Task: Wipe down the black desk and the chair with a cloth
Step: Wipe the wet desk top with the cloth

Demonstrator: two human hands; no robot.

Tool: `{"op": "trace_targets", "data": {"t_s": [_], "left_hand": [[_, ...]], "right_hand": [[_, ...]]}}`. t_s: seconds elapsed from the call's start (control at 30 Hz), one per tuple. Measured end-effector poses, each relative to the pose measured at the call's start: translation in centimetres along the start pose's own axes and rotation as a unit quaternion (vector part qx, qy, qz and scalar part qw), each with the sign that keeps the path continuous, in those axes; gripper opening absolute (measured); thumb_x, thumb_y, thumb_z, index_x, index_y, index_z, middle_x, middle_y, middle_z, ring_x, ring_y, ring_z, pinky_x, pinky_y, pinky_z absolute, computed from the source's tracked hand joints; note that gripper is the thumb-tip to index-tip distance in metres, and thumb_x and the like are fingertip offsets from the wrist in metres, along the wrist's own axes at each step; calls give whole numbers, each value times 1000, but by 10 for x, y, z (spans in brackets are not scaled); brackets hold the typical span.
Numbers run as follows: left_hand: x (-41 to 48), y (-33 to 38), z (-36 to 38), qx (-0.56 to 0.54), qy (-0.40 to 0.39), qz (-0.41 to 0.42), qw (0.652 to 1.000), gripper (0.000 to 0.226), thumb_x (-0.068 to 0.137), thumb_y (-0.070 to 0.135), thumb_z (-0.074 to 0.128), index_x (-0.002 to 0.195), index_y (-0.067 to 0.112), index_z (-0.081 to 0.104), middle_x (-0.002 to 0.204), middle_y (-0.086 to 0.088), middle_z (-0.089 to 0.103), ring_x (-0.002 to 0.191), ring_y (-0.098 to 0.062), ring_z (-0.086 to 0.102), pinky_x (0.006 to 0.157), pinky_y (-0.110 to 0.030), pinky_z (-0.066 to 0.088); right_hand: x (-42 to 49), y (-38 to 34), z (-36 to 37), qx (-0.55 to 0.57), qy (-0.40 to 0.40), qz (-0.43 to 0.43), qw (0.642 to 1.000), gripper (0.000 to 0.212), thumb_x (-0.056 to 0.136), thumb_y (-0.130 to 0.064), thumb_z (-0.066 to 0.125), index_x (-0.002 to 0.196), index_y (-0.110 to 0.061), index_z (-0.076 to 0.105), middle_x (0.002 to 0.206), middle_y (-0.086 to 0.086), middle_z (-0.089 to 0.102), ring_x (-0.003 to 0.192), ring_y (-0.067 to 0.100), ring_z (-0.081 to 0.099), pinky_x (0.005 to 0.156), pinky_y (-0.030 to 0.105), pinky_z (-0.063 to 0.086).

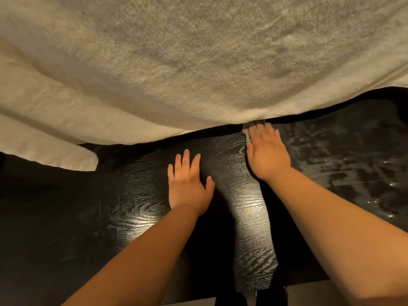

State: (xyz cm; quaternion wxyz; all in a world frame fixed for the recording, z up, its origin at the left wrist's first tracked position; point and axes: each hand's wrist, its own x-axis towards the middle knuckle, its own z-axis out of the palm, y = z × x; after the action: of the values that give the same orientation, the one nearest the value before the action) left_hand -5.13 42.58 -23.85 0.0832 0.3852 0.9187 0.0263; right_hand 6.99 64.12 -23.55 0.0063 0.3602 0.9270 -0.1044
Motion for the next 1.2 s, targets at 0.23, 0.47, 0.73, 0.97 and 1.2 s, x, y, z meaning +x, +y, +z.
{"op": "trace_targets", "data": {"t_s": [0.23, 0.47, 0.73, 0.97, 1.2], "left_hand": [[1, 1, 0, 11, -19, -5, 1000, 78, 96, 59, 34, 165, 27, 18, 175, -6, 3, 161, -29, 0, 130, -52, 5], [2, 0, -3, 9, -28, -5, 1000, 77, 96, 59, 31, 165, 28, 18, 175, -5, 2, 161, -29, -1, 130, -53, 5], [1, 1, -1, 15, -36, -3, 999, 79, 95, 60, 23, 166, 28, 9, 175, -4, -7, 161, -27, -9, 129, -52, -1], [0, 0, -1, -3, -28, -4, 1000, 78, 96, 58, 31, 166, 27, 15, 175, -4, -2, 161, -27, -6, 130, -52, 0], [0, 1, -1, 2, -12, 0, 1000, 77, 95, 58, 34, 164, 26, 23, 174, -7, 9, 161, -30, 5, 129, -54, 9]], "right_hand": [[-24, -51, 15, 12, -51, -179, 982, 61, 102, -41, 24, 158, -19, 33, 167, 12, 22, 156, 34, 9, 127, 48, 6], [32, 11, 3, -13, 33, -73, 997, 47, 101, -37, 29, 117, -8, 62, 114, 18, 65, 107, 38, 55, 108, 52, 37], [-34, -15, 17, 21, 2, -151, 988, 56, 103, -37, 35, 155, -16, 39, 163, 12, 30, 152, 36, 21, 125, 52, 17], [2, 27, 4, 10, 4, -100, 995, 62, 99, -39, 30, 152, -9, 41, 155, 17, 42, 144, 37, 33, 123, 57, 21], [-36, 5, 13, 6, 13, -20, 1000, 65, 99, -40, 30, 156, -9, 35, 164, 19, 28, 152, 40, 20, 125, 53, 15]]}}
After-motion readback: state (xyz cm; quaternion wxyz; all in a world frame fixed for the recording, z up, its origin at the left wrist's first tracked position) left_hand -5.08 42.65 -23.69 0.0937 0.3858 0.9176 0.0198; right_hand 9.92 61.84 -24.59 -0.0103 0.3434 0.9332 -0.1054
